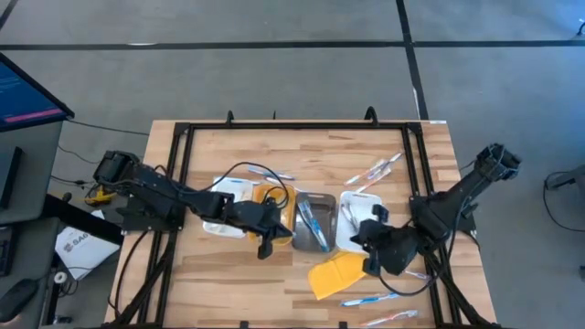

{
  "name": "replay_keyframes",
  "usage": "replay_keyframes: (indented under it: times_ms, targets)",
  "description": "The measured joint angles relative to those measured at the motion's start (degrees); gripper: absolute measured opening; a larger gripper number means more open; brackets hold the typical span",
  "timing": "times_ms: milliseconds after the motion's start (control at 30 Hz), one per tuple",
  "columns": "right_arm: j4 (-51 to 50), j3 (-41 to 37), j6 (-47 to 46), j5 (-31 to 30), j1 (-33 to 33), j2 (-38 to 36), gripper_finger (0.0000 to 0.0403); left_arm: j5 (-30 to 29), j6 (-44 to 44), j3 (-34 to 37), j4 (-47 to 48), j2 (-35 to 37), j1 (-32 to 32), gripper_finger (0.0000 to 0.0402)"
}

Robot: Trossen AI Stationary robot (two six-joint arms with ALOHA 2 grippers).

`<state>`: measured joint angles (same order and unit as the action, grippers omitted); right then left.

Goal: Pick & Place Toothbrushes
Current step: Put the purple toothbrush into the right white bin

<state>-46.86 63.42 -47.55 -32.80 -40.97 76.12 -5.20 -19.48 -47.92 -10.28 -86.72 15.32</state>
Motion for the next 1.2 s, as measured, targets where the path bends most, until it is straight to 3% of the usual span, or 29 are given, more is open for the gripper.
replay_keyframes:
  times_ms: [233, 400, 633, 833, 900, 967, 1067, 1200]
  targets:
    - [-12.68, 0.01, -21.62, 2.1, -10.34, 0.0, 0.0002, 2.7, 1.24, 0.0, -7.82, 0.0, 2.82, 0.0001]
    - [-12.99, 0.0, -30.93, 4.35, -18.97, 0.07, 0.0002, 2.47, 2.36, 0.0, -9.52, 0.0, 4.64, 0.0001]
    - [-10.11, 0.07, -34.75, 4.31, -27.17, 2.2, 0.0001, 0.85, 2.73, 0.0, -10.26, 0.0, 5.86, 0.0001]
    - [-11.68, 0.07, -32.59, 3.29, -28.19, 10.02, 0.0001, 0.69, 2.62, 0.0, -10.32, 0.0, 5.85, 0.0001]
    - [-11.41, 0.07, -33.11, 6.88, -27.11, 13.14, 0.0001, 0.69, 2.66, 0.0, -10.33, 0.0, 5.85, 0.0001]
    - [-13.01, 0.07, -35.22, 14.16, -25.32, 15.55, 0.0001, 0.69, 2.71, 0.0, -10.32, 0.0, 5.82, 0.0001]
    - [-17.2, 0.0, -42.76, 22.41, -23.16, 19.01, 0.0009, 0.69, 2.72, 0.0, -10.33, 0.0, 5.82, 0.0001]
    - [-19.76, -0.01, -45.02, 29.97, -20.93, 20.91, 0.0047, 0.69, 2.73, 0.0, -10.32, 0.0, 5.82, 0.0001]
